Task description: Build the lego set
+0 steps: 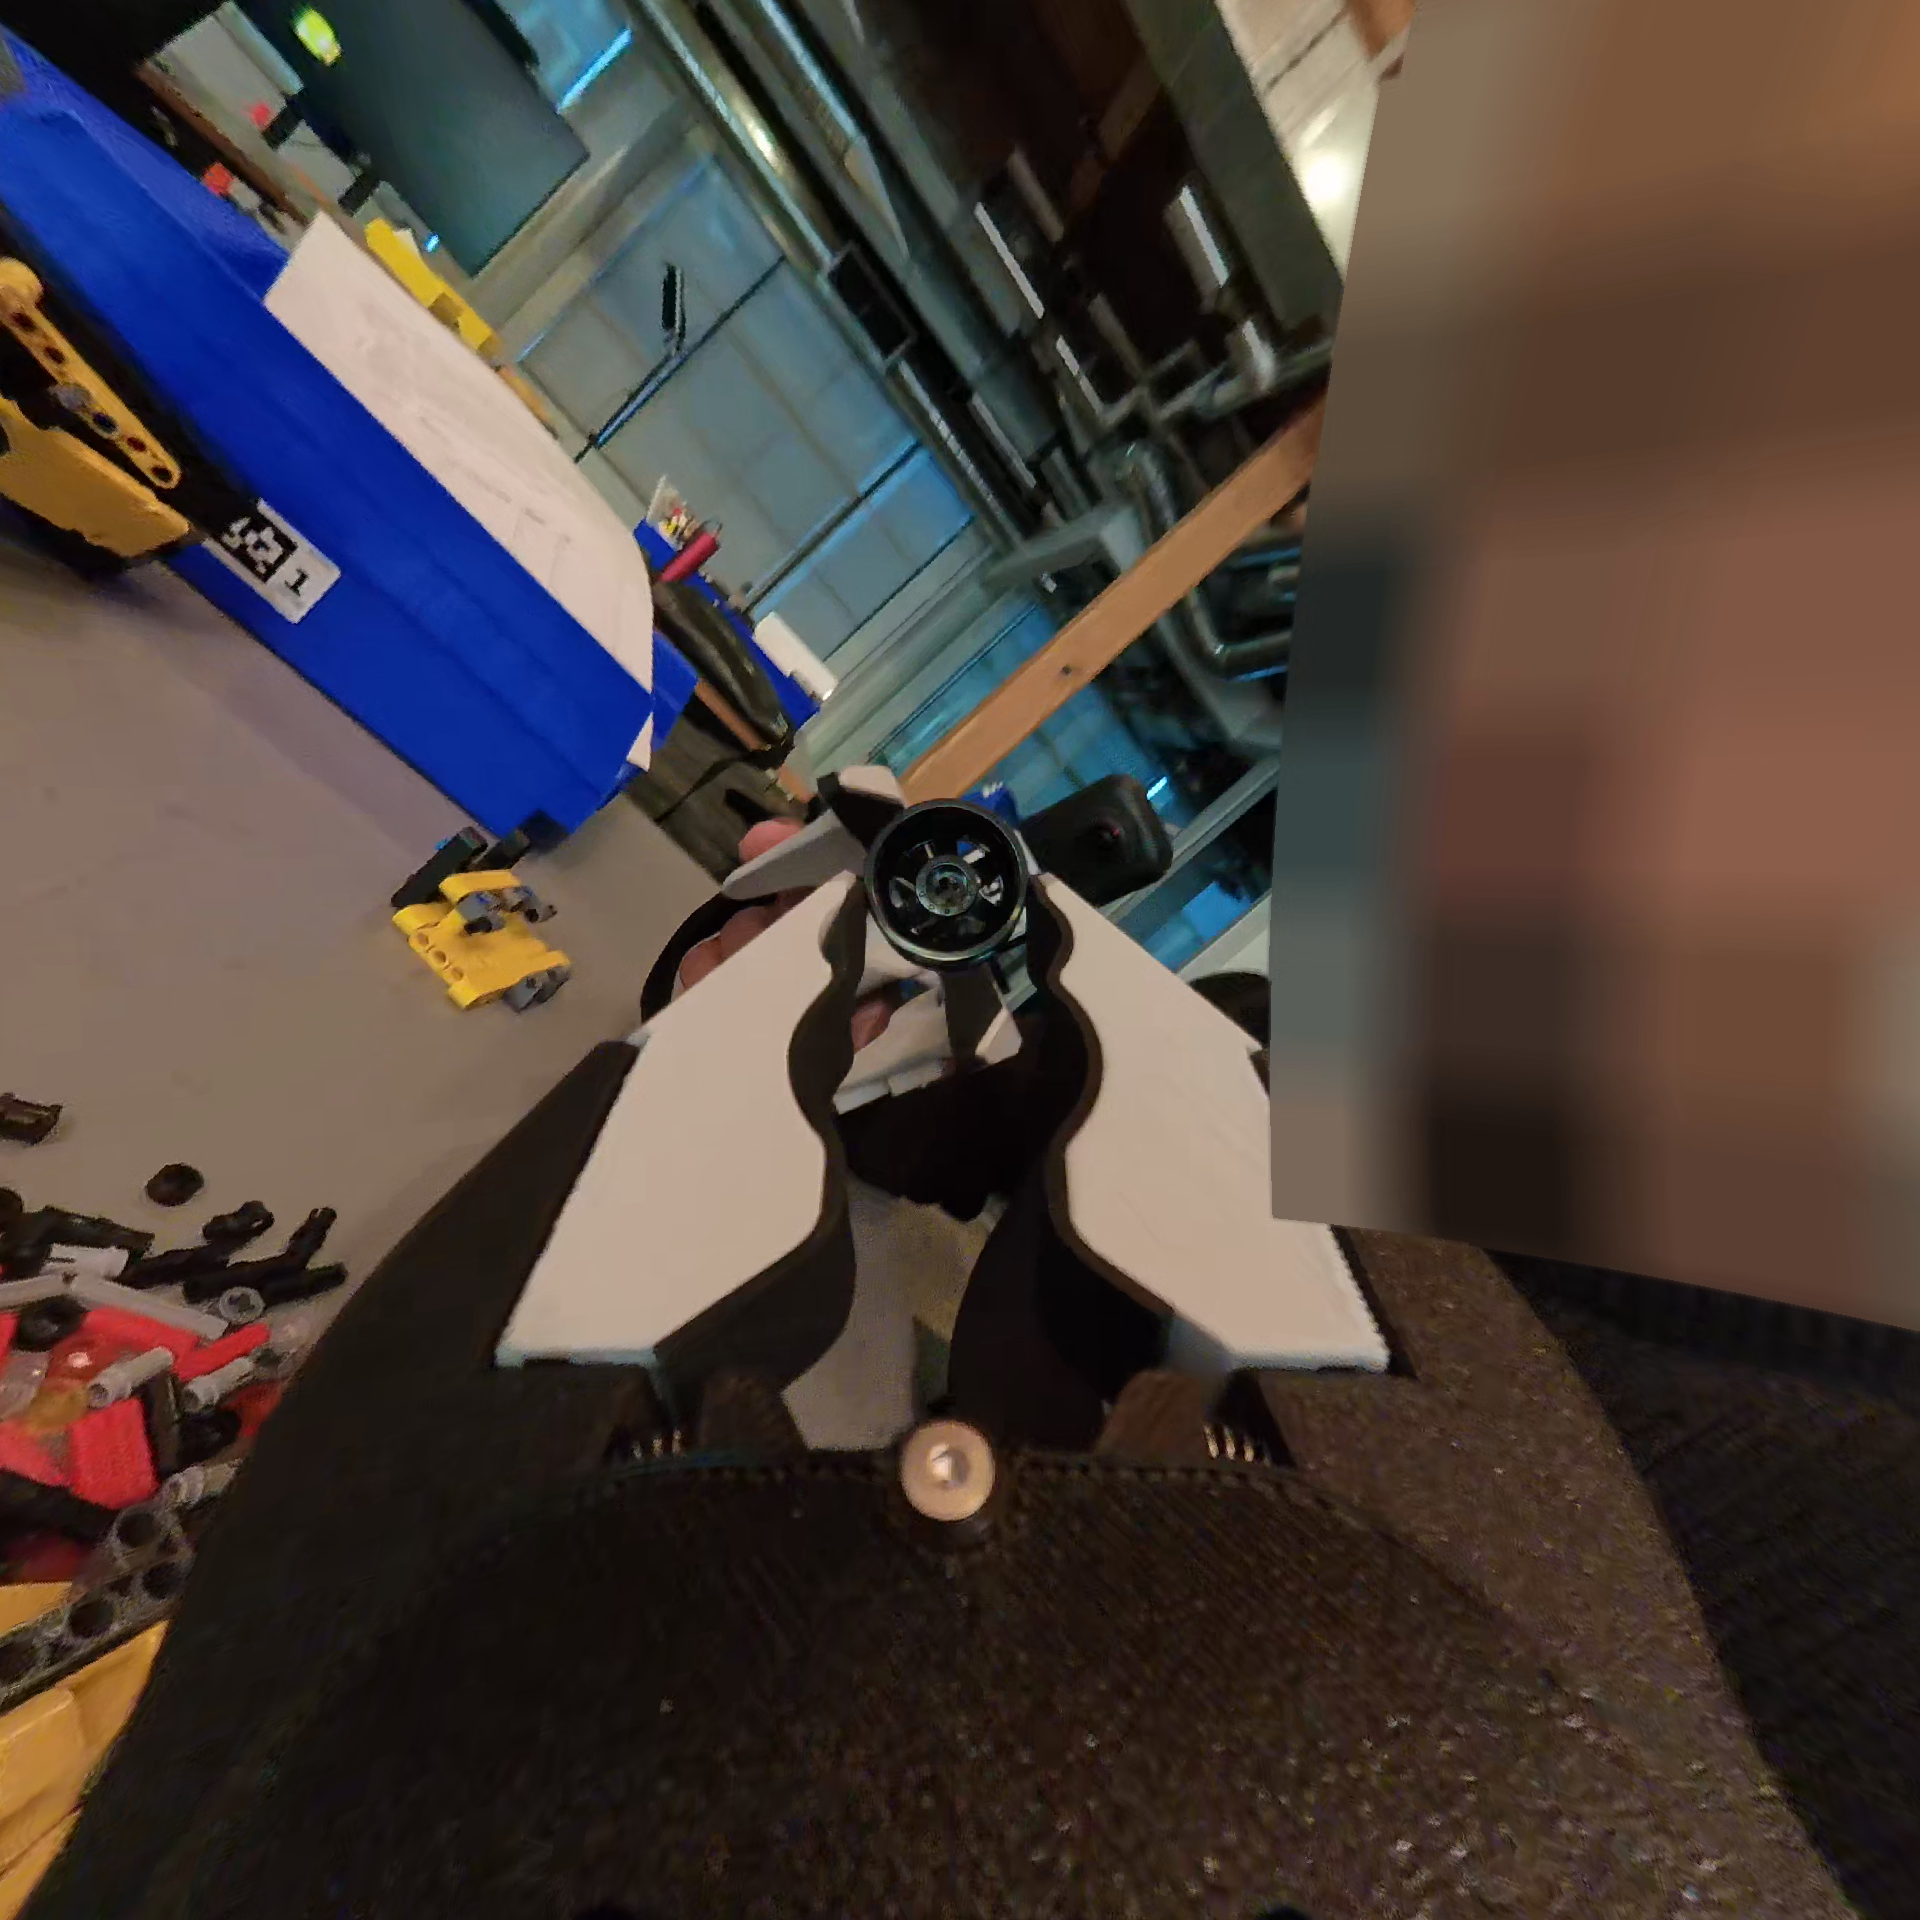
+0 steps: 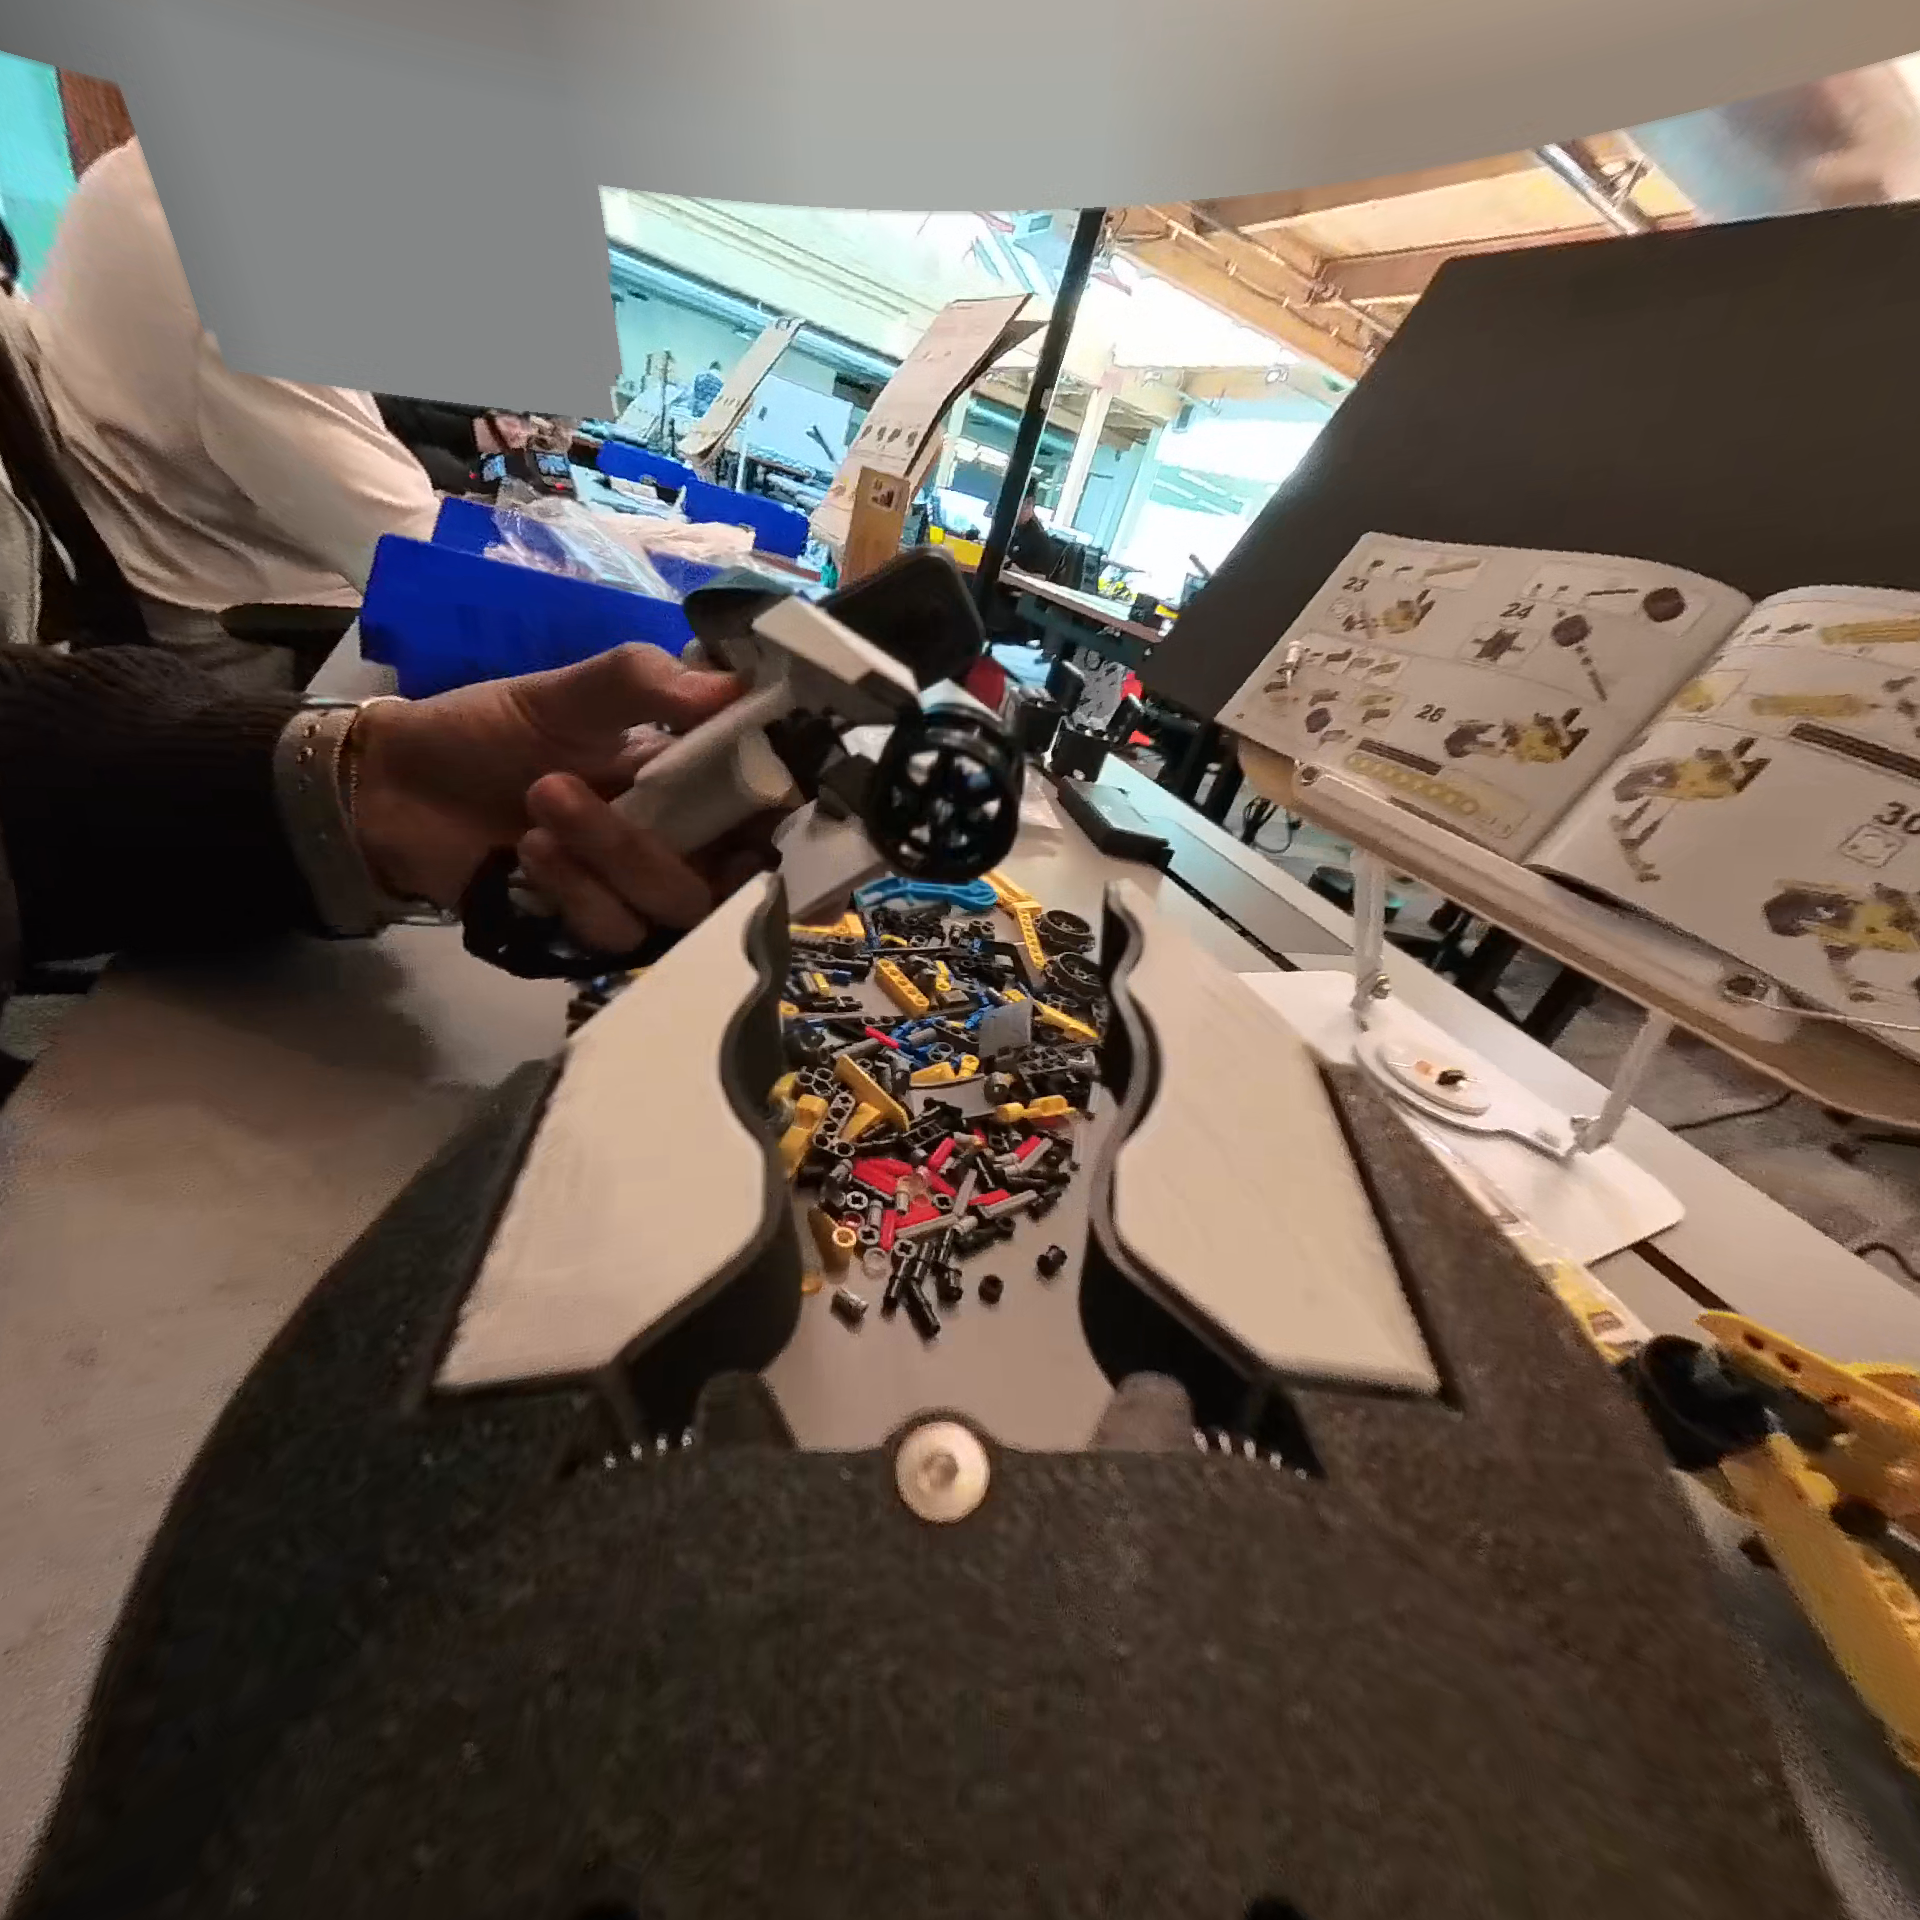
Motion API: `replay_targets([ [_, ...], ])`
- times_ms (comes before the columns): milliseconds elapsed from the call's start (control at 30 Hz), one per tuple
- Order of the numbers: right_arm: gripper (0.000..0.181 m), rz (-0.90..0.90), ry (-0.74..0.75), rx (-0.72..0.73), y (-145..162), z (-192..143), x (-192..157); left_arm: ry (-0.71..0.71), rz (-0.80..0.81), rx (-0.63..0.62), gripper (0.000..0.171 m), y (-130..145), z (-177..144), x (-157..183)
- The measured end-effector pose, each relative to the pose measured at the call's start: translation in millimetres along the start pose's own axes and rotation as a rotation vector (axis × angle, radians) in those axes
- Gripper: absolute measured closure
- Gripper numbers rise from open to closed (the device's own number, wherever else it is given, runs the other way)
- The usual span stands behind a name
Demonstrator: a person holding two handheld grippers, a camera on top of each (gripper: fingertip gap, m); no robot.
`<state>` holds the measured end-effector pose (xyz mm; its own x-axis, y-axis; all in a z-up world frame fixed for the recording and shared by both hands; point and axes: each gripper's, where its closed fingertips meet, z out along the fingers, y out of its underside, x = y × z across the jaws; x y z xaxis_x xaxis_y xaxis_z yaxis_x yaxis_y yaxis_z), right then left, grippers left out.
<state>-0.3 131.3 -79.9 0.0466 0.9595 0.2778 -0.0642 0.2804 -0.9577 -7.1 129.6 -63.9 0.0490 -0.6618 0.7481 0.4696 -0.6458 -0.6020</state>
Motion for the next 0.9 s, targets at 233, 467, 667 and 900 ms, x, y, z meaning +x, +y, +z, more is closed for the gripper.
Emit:
replay_targets([
  [233,0.146,0.09,-0.223,-0.02,16.5,0.2,-39.8,-0.229,0.286,-0.076,0.146,-1.0,-18.4,-15.1],
  [467,0.14,0.119,-0.208,-0.065,28.3,5.1,-36.6,-0.357,0.507,-0.085,0.146,-5.6,-25.5,-12.0],
  [667,0.14,0.18,-0.176,-0.079,31.8,7.1,-26.2,-0.518,0.671,-0.202,0.146,4.4,-26.8,-30.2],
  [900,0.136,0.206,-0.138,-0.087,34.4,9.3,-20.7,-0.582,0.703,-0.288,0.146,15.3,-27.3,-43.2],
])
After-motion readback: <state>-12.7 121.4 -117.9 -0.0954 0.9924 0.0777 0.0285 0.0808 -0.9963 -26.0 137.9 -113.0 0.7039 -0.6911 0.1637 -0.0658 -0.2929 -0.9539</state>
